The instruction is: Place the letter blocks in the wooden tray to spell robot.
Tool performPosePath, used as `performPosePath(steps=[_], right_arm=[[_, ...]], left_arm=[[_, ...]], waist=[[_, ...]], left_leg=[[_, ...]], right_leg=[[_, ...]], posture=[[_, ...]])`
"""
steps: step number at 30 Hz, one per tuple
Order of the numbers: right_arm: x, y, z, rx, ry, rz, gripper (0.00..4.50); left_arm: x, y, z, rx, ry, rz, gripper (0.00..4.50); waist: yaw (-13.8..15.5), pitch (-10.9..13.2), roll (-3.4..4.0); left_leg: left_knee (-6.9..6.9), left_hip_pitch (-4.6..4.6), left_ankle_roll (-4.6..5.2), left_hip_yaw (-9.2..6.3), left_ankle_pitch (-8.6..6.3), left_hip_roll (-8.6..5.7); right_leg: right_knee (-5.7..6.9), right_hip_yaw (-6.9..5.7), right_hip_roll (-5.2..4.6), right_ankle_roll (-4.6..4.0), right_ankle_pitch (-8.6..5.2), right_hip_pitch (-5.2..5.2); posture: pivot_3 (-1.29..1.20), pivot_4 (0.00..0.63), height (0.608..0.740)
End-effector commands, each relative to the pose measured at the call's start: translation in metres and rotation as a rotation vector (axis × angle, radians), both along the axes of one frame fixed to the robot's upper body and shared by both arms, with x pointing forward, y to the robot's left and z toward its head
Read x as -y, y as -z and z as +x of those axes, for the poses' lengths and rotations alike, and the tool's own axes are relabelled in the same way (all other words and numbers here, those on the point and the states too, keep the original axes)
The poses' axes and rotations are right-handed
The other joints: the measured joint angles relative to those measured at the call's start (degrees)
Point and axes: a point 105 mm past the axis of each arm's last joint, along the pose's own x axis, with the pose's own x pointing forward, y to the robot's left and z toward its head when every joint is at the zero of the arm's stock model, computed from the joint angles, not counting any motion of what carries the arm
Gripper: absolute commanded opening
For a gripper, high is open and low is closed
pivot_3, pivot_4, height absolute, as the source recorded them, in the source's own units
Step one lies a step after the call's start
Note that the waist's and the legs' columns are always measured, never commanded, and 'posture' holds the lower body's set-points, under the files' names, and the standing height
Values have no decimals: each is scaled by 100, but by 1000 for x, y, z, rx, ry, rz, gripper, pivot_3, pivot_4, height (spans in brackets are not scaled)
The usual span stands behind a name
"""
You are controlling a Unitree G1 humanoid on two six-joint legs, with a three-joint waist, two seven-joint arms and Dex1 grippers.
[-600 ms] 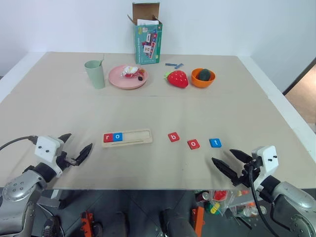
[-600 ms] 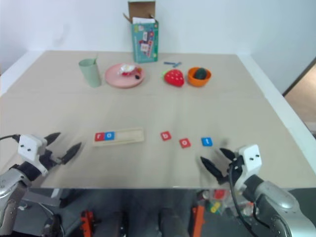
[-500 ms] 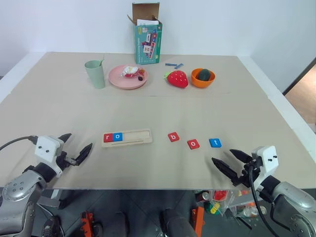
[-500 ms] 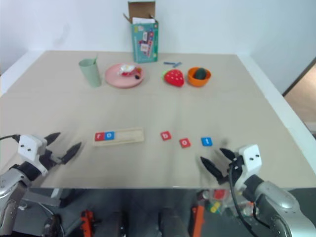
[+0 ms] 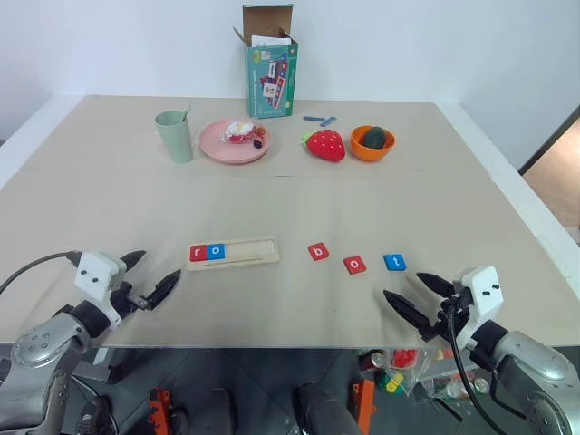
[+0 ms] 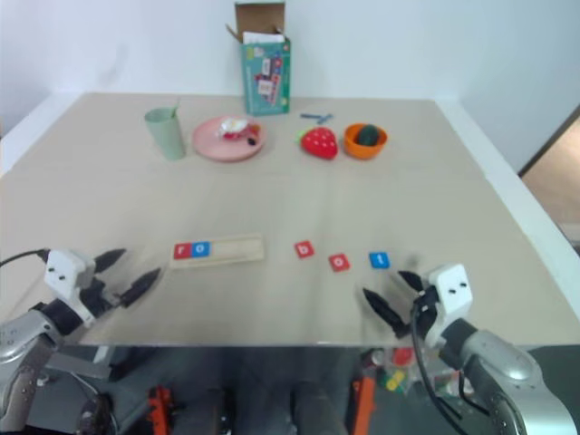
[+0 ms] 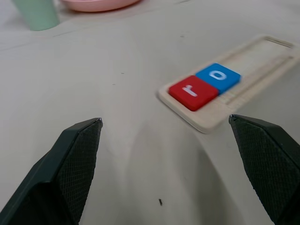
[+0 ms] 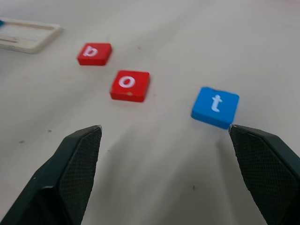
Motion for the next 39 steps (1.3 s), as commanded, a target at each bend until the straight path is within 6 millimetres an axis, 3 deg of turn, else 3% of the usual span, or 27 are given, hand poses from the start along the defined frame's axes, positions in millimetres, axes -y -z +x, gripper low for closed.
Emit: performPosePath(steps=[1, 8, 13, 17, 26, 39], right_arm=[[-21, -16, 0, 64, -177, -32, 4481], [-55, -38, 26, 140, -394, -33, 4481], [-83, -48, 45, 207, -509, -54, 4481], [-105, -57, 49, 257, -580, -10, 4481], [-125, -53, 52, 282, -636, -4, 4481], [-126, -50, 50, 292, -612, -20, 4481]], left_arm=[[1, -7, 2, 17, 116, 63, 4500], [8, -26, 29, -16, 360, 187, 4500], [36, -53, 60, -11, 546, 268, 4500], [65, -62, 79, -69, 688, 277, 4500], [103, -54, 92, -177, 881, 356, 4500], [112, -36, 98, -199, 929, 454, 4500]], waist=[[-2, 0, 0], [-4, 1, -4], [22, 2, -4], [41, 2, -4], [57, 3, -2], [123, 3, -2]], left_leg=[[0, 0, 0, 0, 0, 0], [4, 3, 4, -3, 3, 0], [8, -15, 11, -2, 7, 1], [5, -25, 12, -11, 2, -2], [8, -50, 33, -33, -28, -3], [34, -50, 27, -35, -22, -3]], right_leg=[[0, 0, -1, 0, 0, 1], [0, -2, 3, -11, 7, -1], [2, -12, 8, -2, 11, -4], [10, -9, 19, 61, 13, -7], [22, -20, 27, 50, -8, -24], [37, -20, 27, 64, -1, -19]], posture=[[0, 150, 740], [0, 150, 740], [0, 150, 740], [0, 150, 740], [0, 150, 740], [0, 150, 740]])
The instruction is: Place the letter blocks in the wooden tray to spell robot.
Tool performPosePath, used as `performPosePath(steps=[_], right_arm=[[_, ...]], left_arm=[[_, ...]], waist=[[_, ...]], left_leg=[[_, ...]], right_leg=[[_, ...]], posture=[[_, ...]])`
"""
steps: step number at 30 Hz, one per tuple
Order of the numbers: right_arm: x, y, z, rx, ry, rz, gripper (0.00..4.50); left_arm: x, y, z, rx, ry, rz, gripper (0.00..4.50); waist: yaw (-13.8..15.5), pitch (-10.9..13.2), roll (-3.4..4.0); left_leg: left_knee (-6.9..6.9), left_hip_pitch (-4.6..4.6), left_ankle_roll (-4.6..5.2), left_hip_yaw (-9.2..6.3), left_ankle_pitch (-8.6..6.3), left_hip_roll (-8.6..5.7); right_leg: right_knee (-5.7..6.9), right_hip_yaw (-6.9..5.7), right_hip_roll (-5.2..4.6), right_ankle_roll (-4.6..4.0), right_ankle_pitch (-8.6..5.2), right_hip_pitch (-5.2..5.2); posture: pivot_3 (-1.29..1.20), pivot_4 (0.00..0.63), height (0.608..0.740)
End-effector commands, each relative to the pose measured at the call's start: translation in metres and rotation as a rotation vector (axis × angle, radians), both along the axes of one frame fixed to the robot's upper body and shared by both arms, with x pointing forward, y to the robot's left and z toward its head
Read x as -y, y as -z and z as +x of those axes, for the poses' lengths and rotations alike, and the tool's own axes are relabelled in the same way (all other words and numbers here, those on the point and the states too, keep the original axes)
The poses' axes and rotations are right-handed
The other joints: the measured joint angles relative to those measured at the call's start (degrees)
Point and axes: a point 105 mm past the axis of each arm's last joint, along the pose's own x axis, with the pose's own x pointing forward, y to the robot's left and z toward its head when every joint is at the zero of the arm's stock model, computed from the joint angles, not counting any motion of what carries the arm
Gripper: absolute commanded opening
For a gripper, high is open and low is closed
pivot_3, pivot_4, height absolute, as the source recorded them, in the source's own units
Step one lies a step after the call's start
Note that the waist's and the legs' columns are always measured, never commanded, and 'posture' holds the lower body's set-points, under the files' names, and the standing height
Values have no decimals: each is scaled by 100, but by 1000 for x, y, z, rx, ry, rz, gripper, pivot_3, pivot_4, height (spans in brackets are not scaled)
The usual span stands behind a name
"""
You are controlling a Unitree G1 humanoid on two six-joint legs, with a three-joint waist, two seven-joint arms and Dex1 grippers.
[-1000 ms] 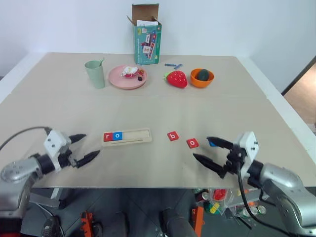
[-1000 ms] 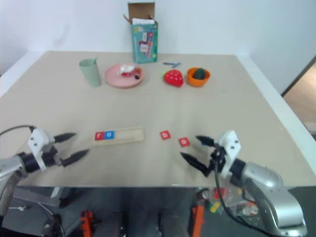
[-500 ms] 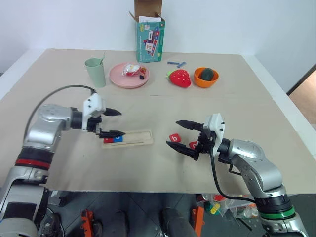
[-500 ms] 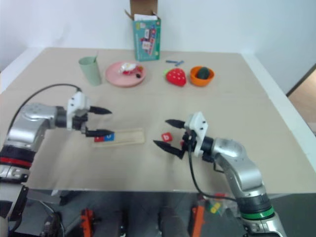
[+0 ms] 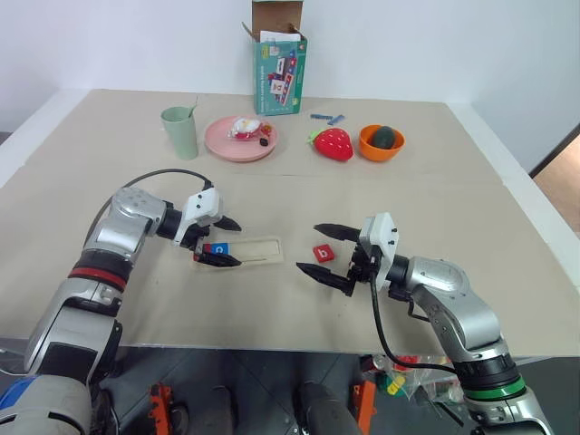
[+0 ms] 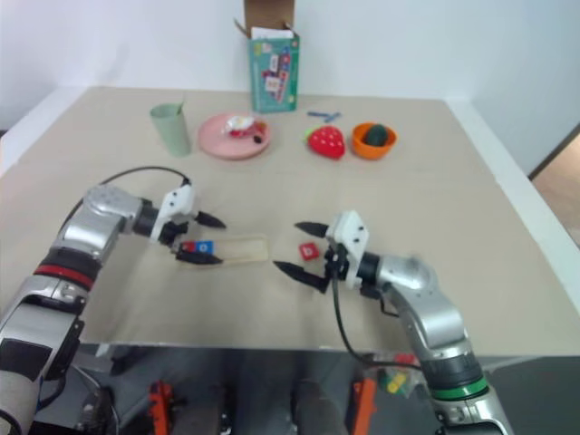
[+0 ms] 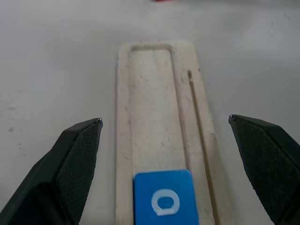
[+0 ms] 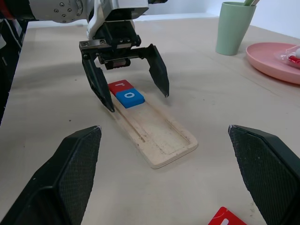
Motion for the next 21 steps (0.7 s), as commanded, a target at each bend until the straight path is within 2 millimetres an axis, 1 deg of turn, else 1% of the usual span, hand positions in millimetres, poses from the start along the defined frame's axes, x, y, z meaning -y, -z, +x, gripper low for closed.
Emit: performPosePath(steps=[1, 6, 13, 17, 20, 21], right_arm=[[-1, -11, -4, 58, -3, 5, 4481], [-1, -11, -3, 60, 5, 4, 4481], [-2, -9, -3, 54, 6, 2, 4481], [-2, -9, -2, 54, 8, 0, 4481], [-2, -9, -1, 54, 10, 0, 4481], [-2, -9, -1, 54, 11, -1, 4495]], left_arm=[[6, -8, 4, 42, 17, 14, 4500], [10, -5, 7, 35, -11, -10, 4500], [6, 8, 7, 7, -32, 26, 4500], [2, 18, 6, -32, -50, 60, 4500], [0, 21, 7, -51, -67, 70, 4500], [-1, 22, 7, -52, -73, 76, 4245]], waist=[[29, 0, 0], [36, 0, 0], [36, 0, 0], [36, 0, 0], [34, 0, 0], [33, 0, 0]], left_leg=[[1, 0, 0, 0, 0, 0], [6, 0, 0, 0, 0, 0], [15, 2, 0, -5, 0, -1], [24, 2, 0, -5, 0, -2], [38, 5, 0, -6, 0, -1], [43, 5, 0, -6, 0, -1]], right_leg=[[1, 0, 0, 0, 0, 0], [9, 1, 0, 1, 0, -1], [27, -1, 1, 0, -2, -1], [36, 0, 1, 0, -3, -1], [51, 0, 2, 0, -5, 1], [56, 0, 2, 0, -5, 1]], posture=[[0, 150, 740], [0, 150, 740], [0, 150, 740], [0, 150, 740], [0, 150, 740], [0, 150, 740]])
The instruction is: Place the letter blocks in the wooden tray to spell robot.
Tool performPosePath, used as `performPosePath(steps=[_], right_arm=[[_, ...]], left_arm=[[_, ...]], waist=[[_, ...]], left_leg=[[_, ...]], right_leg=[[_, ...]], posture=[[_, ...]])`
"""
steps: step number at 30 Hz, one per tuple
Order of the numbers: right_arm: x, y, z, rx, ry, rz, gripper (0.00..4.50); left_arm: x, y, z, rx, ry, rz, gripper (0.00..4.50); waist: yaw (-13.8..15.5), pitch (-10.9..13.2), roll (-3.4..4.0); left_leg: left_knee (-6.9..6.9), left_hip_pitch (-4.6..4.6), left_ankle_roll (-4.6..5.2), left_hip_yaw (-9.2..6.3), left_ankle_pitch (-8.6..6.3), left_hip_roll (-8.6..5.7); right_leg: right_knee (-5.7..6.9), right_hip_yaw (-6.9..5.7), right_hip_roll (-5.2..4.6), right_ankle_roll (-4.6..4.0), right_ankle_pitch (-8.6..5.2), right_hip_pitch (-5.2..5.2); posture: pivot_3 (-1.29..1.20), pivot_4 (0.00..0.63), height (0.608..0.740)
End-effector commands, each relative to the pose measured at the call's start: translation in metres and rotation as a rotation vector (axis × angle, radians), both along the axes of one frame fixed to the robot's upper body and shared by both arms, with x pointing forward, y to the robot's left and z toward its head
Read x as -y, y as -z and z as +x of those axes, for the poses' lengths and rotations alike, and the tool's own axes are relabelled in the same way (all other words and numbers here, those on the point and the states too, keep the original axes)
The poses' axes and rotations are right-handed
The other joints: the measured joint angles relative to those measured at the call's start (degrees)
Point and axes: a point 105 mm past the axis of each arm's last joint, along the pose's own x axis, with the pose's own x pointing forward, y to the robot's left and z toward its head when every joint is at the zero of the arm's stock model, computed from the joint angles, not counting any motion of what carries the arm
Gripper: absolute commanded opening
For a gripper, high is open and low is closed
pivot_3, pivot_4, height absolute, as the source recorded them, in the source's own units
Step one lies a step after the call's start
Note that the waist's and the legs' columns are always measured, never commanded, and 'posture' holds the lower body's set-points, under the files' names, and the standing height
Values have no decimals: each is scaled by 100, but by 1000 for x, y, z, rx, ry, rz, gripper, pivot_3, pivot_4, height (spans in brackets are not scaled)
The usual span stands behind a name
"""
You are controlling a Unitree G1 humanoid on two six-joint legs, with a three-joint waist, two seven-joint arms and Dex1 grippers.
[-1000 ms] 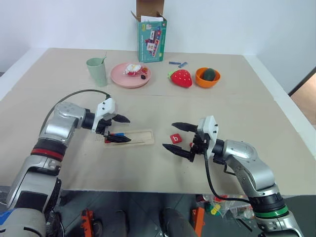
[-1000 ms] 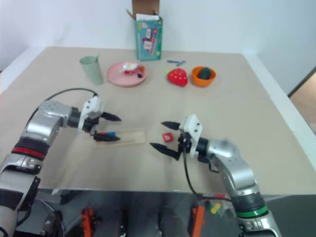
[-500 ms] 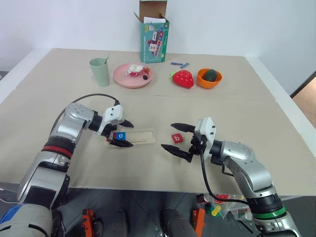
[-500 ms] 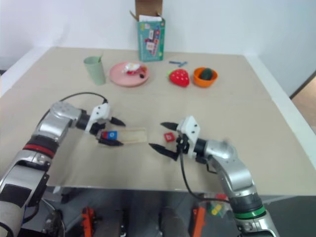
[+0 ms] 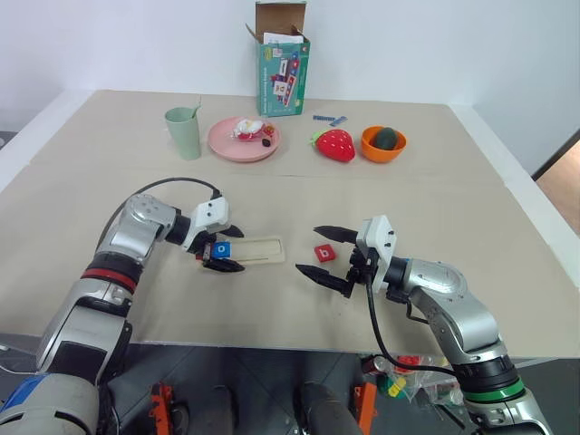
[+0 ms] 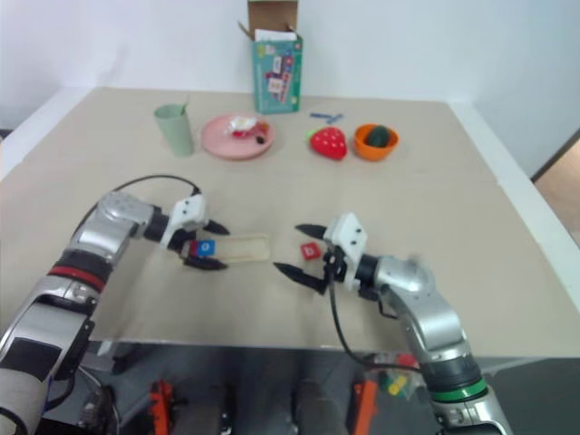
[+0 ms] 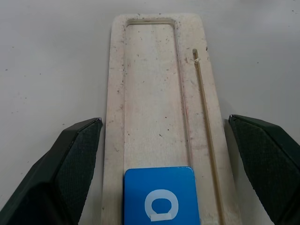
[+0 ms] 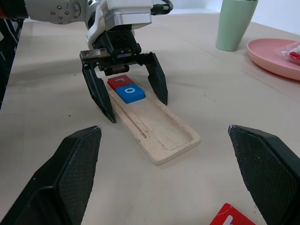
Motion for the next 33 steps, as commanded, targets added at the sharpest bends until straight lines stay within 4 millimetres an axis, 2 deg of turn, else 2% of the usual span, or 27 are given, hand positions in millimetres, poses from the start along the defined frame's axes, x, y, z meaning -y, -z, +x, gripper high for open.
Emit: performPosePath(steps=[1, 4, 11, 20, 24, 33], right_arm=[[-2, -11, -3, 54, -9, 7, 4500], [-2, -10, -4, 52, -8, 4, 4500], [-1, -8, -5, 49, -2, 0, 4500], [1, -9, -1, 63, 6, -8, 4500], [2, -10, 0, 68, 11, -9, 4500], [1, -9, 0, 71, 17, -6, 4500]], left_arm=[[-6, 5, 2, -25, -30, 33, 3972], [-9, 7, 4, -22, -50, 46, 3193], [-9, 8, 4, 3, -36, 61, 3190], [35, -15, -6, 80, 165, 65, 3190], [54, -13, -13, 62, 220, 88, 3190], [80, -6, -12, 57, 233, 108, 3190]], waist=[[-2, 0, 0], [-4, 0, 0], [-8, 0, 0], [3, 0, 0], [3, 0, 1], [3, 0, 0]], left_leg=[[6, 1, 0, 0, 0, 1], [16, 3, 0, -2, 0, 3], [21, 16, 2, 2, 2, 4], [22, 3, 2, 2, 3, 1], [22, -1, 1, -1, 2, -1], [26, 1, 2, -5, 3, -2]], right_leg=[[5, 0, 1, -1, 0, 0], [9, 0, 5, -3, 2, 4], [11, 4, 5, -9, 7, 13], [9, 7, 3, 0, 2, 11], [9, 6, 2, 3, 0, 8], [9, 5, 4, 0, 2, 11]], posture=[[0, 150, 740], [0, 150, 740], [0, 150, 740], [0, 150, 740], [0, 150, 740], [0, 150, 740]])
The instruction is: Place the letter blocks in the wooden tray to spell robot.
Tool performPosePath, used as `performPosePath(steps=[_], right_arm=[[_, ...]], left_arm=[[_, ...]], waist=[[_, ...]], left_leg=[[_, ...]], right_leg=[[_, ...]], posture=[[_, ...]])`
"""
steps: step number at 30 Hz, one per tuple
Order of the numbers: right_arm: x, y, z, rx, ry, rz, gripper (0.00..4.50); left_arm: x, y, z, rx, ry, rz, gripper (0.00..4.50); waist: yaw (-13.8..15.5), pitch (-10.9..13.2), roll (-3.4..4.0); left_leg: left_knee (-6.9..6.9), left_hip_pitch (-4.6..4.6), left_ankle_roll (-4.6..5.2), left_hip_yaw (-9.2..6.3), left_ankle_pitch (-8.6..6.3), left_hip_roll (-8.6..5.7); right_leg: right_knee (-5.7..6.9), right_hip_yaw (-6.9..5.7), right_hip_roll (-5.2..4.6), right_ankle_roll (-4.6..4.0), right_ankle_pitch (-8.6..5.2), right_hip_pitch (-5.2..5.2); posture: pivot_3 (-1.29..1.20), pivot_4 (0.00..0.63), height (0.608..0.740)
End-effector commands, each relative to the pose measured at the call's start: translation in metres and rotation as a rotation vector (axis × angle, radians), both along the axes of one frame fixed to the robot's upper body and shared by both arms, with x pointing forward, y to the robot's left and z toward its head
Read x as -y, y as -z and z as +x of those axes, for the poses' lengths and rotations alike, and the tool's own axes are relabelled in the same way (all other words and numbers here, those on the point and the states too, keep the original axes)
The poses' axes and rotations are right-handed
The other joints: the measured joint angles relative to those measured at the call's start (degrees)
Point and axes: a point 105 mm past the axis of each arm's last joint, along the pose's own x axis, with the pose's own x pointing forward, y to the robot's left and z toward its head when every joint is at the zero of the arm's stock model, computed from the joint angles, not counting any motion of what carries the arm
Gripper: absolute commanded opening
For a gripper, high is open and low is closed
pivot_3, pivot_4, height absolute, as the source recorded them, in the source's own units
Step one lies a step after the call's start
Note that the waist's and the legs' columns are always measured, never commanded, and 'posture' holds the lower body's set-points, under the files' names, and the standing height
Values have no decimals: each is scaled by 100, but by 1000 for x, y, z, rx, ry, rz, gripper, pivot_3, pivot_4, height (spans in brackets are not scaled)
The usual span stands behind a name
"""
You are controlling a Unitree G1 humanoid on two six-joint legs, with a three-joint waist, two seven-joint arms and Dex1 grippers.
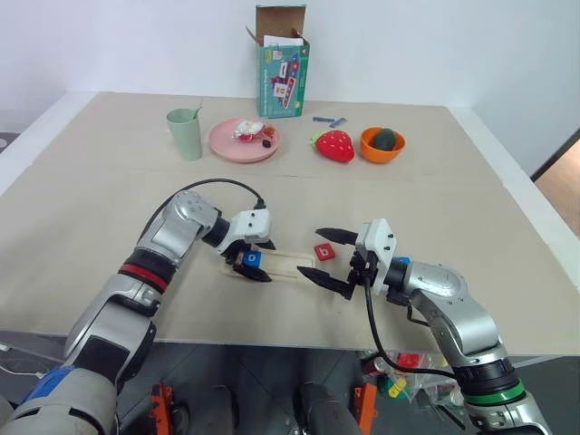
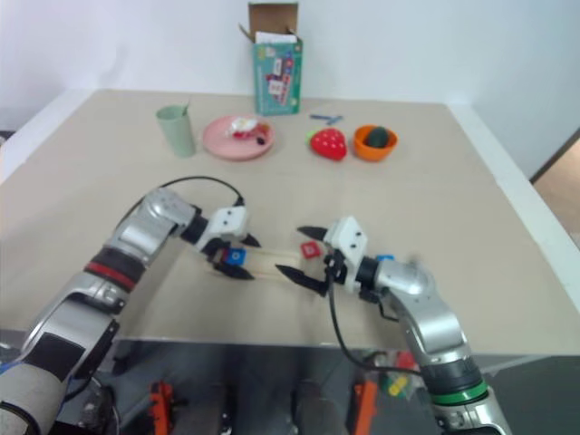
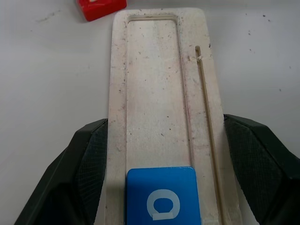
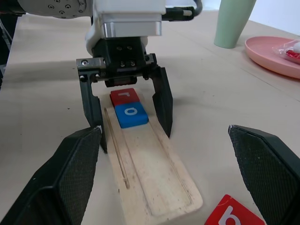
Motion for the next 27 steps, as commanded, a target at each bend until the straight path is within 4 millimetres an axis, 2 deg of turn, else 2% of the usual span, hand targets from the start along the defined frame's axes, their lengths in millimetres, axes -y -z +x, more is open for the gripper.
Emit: performPosePath(steps=[1, 8, 27], right_arm=[[-2, -14, 0, 62, -3, 13, 4500], [-1, -13, 1, 63, 1, 11, 4500], [-1, -12, 0, 64, 12, 18, 4500]], left_arm=[[12, -5, 3, 31, 11, 12, 3190], [22, -6, 7, 41, -2, 3, 3190], [26, -7, 13, 43, -21, -1, 3190]], waist=[[0, 0, 0], [0, 0, 0], [0, 0, 0]], left_leg=[[2, -1, 0, 0, 0, -1], [2, -1, 0, 0, 0, -2], [3, -1, 0, -1, 0, -2]], right_leg=[[0, 0, 0, 1, 0, 0], [0, 2, 0, 1, 0, 0], [0, 3, 0, 2, 1, 1]], posture=[[0, 150, 740], [0, 150, 740], [0, 150, 740]])
